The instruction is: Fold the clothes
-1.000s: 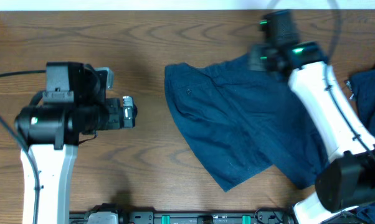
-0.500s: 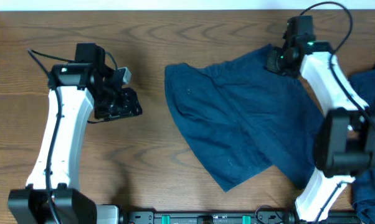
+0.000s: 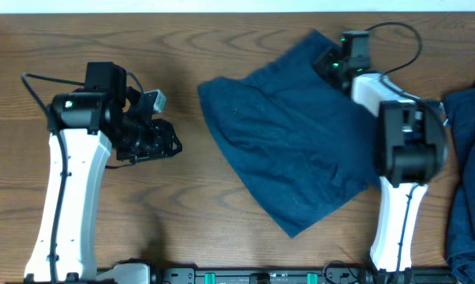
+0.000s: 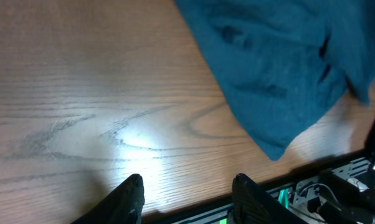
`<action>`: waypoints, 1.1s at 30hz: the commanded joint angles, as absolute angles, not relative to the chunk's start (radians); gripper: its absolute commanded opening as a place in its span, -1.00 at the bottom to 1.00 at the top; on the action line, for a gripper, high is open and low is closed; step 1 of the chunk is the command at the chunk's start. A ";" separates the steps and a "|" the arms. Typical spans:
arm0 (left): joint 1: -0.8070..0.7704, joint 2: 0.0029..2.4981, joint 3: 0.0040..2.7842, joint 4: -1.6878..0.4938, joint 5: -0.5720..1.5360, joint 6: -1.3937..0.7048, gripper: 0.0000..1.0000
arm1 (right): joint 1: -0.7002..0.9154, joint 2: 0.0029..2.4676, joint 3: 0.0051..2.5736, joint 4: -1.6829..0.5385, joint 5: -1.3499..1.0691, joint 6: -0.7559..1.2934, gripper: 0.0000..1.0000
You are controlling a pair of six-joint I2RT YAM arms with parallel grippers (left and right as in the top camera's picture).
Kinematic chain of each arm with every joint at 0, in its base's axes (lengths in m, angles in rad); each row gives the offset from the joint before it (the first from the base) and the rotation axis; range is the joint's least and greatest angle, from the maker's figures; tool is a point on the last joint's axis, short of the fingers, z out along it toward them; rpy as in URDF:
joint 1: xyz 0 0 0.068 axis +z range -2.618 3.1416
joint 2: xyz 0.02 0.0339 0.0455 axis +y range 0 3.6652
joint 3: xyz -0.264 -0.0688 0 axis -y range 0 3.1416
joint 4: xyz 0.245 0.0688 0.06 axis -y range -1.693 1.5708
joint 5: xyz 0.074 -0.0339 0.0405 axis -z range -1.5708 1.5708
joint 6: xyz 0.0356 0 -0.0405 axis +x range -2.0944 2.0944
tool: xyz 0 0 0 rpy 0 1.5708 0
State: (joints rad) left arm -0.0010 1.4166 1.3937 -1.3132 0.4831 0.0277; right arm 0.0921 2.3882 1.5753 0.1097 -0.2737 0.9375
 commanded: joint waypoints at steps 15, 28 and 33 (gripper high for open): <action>0.000 1.427 1.394 -1.231 0.380 0.064 0.55 | 0.204 2.135 1.608 -0.007 -0.562 0.534 -0.78; -0.029 1.757 1.287 -0.943 0.362 0.079 -0.88 | 0.083 1.632 1.608 -1.042 -0.324 0.280 -0.56; -0.053 1.913 1.287 -0.912 0.258 0.077 -0.88 | 0.105 1.626 1.590 -1.298 -0.234 0.272 -0.61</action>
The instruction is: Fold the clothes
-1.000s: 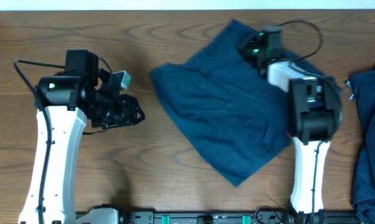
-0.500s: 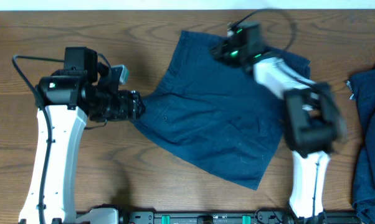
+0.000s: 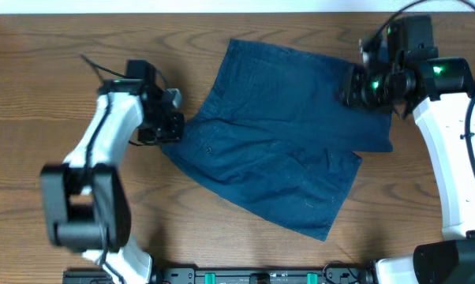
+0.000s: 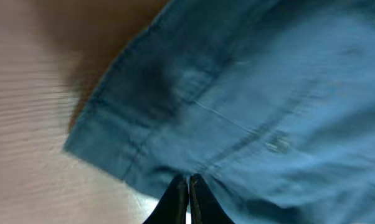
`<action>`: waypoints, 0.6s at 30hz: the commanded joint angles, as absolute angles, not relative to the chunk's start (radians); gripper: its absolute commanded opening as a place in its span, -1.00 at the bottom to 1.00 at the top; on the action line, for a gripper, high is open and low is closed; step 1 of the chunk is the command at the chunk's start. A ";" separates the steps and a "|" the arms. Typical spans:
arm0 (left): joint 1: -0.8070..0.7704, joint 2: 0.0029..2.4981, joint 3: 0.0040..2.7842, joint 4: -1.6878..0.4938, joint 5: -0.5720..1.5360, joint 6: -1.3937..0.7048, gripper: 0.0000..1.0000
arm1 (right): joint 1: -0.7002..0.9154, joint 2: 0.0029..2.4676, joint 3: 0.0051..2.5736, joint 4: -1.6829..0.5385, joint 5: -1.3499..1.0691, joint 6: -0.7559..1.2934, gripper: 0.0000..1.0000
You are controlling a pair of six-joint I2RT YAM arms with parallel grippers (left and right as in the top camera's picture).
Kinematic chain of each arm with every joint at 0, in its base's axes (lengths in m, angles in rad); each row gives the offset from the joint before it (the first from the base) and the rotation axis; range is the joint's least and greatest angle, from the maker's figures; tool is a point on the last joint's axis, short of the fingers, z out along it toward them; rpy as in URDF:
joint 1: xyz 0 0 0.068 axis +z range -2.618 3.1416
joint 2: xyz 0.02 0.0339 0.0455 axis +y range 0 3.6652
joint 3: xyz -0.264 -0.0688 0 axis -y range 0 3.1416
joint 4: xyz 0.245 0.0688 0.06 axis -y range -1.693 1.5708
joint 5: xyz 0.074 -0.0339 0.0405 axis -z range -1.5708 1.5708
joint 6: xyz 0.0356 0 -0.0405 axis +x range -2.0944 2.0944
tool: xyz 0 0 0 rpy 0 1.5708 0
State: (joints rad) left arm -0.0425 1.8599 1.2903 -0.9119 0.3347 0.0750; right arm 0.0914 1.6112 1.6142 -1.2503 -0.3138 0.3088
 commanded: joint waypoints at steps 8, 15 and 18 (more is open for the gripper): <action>-0.014 2.037 1.287 -0.954 -0.056 -0.157 -0.88 | 0.140 1.628 1.304 -1.230 -0.186 0.289 -0.46; 0.083 2.034 1.287 -1.018 -0.107 -0.264 -0.88 | 0.144 1.628 0.909 -0.807 -0.260 0.338 -0.34; 0.096 2.034 1.287 -1.031 -0.097 -0.265 -0.88 | 0.155 1.628 0.782 -0.593 -0.323 0.324 -0.14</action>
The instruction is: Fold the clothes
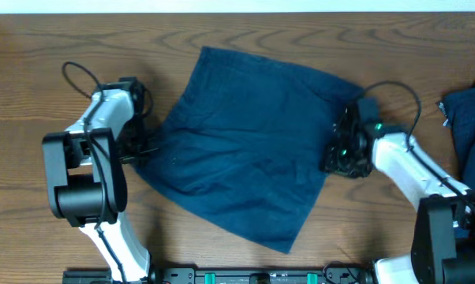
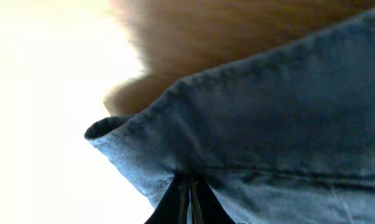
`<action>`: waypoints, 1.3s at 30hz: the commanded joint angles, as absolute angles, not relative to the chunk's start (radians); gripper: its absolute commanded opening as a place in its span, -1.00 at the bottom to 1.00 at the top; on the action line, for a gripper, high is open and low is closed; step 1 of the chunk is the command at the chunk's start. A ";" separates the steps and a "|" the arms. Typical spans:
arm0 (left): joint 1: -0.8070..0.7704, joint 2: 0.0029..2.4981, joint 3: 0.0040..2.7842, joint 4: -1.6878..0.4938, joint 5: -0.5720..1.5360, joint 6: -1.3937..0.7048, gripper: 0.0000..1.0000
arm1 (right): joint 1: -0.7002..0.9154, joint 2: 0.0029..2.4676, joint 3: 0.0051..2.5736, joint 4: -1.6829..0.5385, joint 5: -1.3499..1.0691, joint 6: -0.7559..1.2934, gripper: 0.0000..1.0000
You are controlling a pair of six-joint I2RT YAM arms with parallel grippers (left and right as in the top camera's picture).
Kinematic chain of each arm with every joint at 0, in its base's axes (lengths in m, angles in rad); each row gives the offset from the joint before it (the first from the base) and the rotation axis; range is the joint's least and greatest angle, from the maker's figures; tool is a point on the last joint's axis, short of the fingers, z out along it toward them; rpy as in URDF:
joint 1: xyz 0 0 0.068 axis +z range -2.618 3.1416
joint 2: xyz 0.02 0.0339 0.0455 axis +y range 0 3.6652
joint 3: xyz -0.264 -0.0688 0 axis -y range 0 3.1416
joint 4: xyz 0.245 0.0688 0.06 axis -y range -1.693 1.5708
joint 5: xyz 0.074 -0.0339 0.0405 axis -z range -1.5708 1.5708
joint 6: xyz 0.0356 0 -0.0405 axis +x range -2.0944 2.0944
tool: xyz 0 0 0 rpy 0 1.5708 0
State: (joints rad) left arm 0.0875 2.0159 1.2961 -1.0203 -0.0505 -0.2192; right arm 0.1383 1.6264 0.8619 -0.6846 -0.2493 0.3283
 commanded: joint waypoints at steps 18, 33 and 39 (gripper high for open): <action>0.126 2.025 1.305 -1.066 -0.097 -0.264 -0.88 | 0.126 1.617 0.865 -1.032 0.234 0.514 -0.98; 0.138 1.840 1.316 -1.076 0.125 -0.123 -0.83 | 0.062 1.614 0.918 -0.804 0.018 0.334 -0.52; 0.138 1.691 1.315 -1.063 0.332 -0.032 -0.88 | 0.002 1.601 0.967 -0.775 -0.082 0.311 -0.83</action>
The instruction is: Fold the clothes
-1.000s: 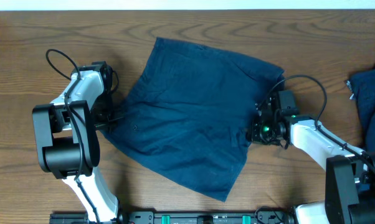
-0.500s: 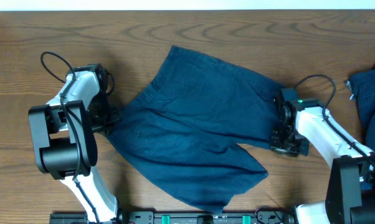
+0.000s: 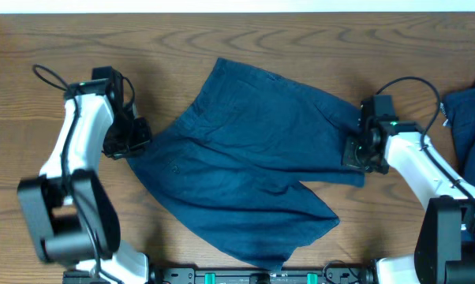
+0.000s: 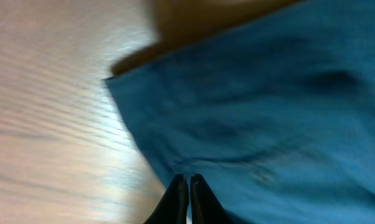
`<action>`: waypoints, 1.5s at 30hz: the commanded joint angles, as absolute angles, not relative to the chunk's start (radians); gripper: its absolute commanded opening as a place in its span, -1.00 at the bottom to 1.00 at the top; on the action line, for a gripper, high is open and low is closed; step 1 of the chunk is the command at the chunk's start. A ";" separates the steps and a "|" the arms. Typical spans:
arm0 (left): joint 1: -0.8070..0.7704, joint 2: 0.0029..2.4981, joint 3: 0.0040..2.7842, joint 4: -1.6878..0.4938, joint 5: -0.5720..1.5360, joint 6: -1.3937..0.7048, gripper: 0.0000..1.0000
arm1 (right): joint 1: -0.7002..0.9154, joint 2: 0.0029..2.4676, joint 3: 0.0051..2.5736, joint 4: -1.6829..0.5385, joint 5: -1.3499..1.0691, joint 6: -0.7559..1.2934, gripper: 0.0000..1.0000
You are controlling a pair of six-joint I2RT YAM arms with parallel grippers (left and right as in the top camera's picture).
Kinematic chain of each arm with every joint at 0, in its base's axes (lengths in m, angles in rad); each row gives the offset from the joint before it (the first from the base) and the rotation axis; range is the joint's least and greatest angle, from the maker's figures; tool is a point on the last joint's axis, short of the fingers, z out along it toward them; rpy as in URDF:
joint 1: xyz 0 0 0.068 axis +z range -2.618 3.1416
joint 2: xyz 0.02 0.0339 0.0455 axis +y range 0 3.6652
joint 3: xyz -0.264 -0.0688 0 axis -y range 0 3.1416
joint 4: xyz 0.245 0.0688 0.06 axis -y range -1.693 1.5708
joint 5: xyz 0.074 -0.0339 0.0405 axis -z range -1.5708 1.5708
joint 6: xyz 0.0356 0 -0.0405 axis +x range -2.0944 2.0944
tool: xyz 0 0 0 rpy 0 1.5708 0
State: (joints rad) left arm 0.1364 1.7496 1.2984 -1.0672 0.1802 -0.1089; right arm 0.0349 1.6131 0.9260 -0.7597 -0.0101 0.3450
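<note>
A pair of dark blue shorts point(image 3: 253, 158) lies spread over the middle of the wooden table, one corner trailing toward the front edge. My left gripper point(image 3: 136, 136) is at the shorts' left edge. In the left wrist view the left gripper point(image 4: 189, 186) is shut, its black fingers point(image 4: 178, 198) pinching the hem of the blue fabric point(image 4: 268, 106). My right gripper point(image 3: 356, 151) sits on the shorts' right edge and appears shut on it; the cloth runs taut between the two grippers.
Another dark blue garment point(image 3: 468, 106) lies at the table's right edge, beyond the right arm. The wooden tabletop point(image 3: 48, 205) shows on the left. A black rail with green parts point(image 3: 222, 278) runs along the front edge.
Both grippers have moved slightly outward, still at the shorts' edges. The shorts now lie wider and flatter, with a corner spread toward the front right.
First my left gripper was open on bare table to the left while the right one was at the cloth's far corner. Then the left was shut on the shorts' left edge and the right at their right side. The shorts have since been shifted and spread out between them.
</note>
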 commanded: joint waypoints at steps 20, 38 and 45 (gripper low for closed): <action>-0.080 1.647 1.315 -0.919 0.369 0.004 -0.88 | -0.064 1.827 1.012 -0.268 -0.225 0.521 -0.98; -0.090 1.647 1.315 -0.939 0.397 0.004 -0.86 | 0.004 2.235 1.175 0.292 -0.266 0.781 -0.97; -0.091 1.647 1.315 -0.855 0.397 0.022 -0.66 | -0.010 2.205 1.437 0.171 -0.443 0.617 -0.97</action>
